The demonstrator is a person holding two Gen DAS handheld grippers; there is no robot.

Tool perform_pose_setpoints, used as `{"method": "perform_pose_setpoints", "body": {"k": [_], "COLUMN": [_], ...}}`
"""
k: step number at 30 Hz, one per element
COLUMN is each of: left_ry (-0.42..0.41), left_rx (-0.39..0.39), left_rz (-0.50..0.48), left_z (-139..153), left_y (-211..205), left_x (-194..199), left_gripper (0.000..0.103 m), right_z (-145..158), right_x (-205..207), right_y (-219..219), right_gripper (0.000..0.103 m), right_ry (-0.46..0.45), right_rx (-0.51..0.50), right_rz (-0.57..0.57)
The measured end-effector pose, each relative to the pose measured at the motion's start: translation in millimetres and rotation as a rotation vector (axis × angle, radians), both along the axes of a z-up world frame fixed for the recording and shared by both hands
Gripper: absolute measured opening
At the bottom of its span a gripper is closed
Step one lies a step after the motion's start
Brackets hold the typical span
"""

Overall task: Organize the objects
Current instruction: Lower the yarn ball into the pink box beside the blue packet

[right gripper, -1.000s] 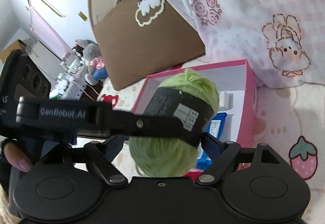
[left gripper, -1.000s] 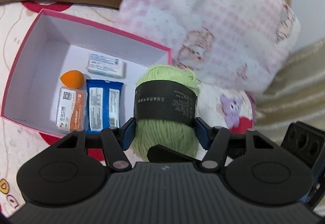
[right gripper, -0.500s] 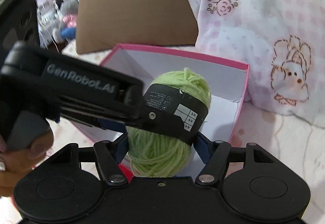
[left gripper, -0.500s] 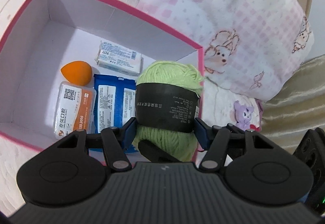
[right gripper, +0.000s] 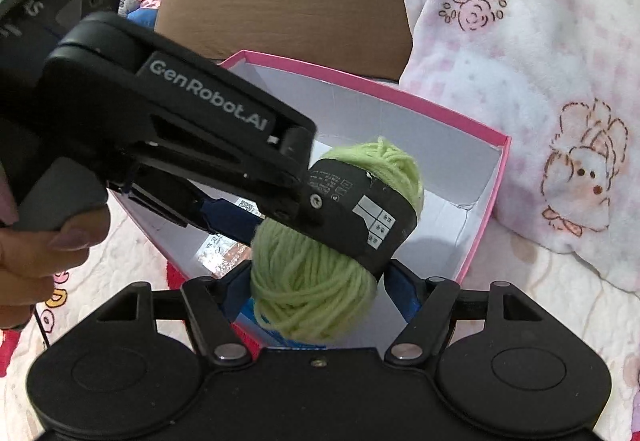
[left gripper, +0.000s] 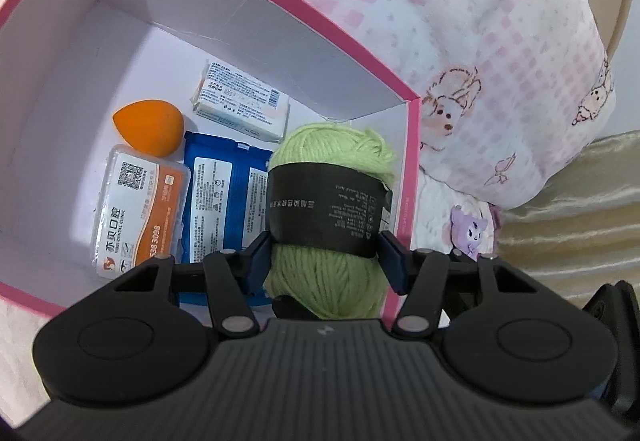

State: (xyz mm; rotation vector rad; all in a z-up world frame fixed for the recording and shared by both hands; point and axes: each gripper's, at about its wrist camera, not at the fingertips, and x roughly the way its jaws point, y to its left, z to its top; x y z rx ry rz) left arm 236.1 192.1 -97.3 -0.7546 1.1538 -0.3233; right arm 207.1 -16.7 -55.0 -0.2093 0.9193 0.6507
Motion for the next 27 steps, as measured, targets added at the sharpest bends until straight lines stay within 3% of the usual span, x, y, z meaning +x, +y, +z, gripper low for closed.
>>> {"method": "perform_pose_setpoints", "body": {"k": [9,13,17,21,27], "left_ry": [0.023,0.021,0.03,0.022,0.038], "left_rx": [-0.021,0.009,0.005,0.015,0.053], "left_rz": [-0.01,-0.002,-0.014,-0.006,-0.019], "left_z": [-20,-22,-27,-32,-32], "left_y": [1,-2,-9,-16,-29], "left_x": [8,8,7,10,11], "left_gripper": [0.055,0.055,0.055,0.055,0.055], "right_z": [-12,-11,-11,-13,-1], "right_x": [12,7,3,2,-9], "right_y": [8,7,6,4,-5], "right_gripper": [0.073,0.08,0.081,0.071,0.072], "right_ry": [0.016,-0.012,-0.026,-0.042,-0.047], "right_rx": [-0.076,-0.105,-0.113,-0.15,-0.133], "right_rz": [-0.027,0.003,0.032,0.011,-0.001]}}
